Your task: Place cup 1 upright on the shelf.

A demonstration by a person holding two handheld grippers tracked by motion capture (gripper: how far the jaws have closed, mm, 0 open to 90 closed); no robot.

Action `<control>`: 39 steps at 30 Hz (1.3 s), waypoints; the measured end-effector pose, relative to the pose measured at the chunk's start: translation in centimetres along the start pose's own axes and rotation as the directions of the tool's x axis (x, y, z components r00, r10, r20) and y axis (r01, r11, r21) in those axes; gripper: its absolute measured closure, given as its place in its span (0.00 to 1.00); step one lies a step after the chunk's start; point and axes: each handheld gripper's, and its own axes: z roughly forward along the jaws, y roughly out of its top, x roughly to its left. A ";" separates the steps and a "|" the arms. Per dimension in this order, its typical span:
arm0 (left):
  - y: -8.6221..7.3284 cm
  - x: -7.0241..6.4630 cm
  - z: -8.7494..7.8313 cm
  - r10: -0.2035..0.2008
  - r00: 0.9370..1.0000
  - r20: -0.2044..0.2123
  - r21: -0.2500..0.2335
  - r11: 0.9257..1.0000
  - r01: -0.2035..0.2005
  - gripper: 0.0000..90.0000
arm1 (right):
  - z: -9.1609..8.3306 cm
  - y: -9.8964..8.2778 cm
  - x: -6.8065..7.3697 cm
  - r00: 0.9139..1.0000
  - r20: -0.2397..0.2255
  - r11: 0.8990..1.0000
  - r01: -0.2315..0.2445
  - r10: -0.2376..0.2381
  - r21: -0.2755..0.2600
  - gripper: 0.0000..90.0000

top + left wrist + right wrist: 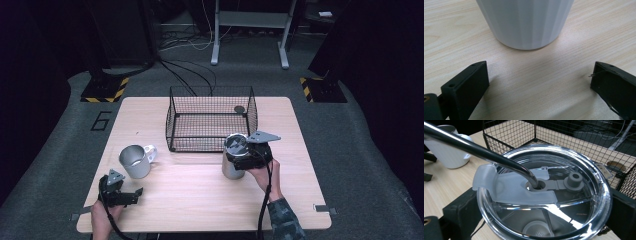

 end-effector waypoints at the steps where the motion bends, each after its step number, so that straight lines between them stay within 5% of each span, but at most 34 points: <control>1: 0.0 0.0 0.0 0.000 1.000 -0.001 0.000 1.000 0.000 0.02 | 0.0 0.0 0.1 1.000 0.006 1.000 0.001 -0.001 -0.002 0.03; 34: 0.0 0.0 0.0 0.001 1.000 0.000 0.000 1.000 -0.001 0.02 | -0.9 0.1 0.4 1.000 0.025 0.999 0.017 -0.016 -0.043 0.04; 39: 0.0 0.0 0.0 0.001 1.000 0.001 0.000 1.000 -0.001 0.02 | -1.3 0.6 0.6 0.999 0.025 0.998 0.047 -0.046 -0.039 0.04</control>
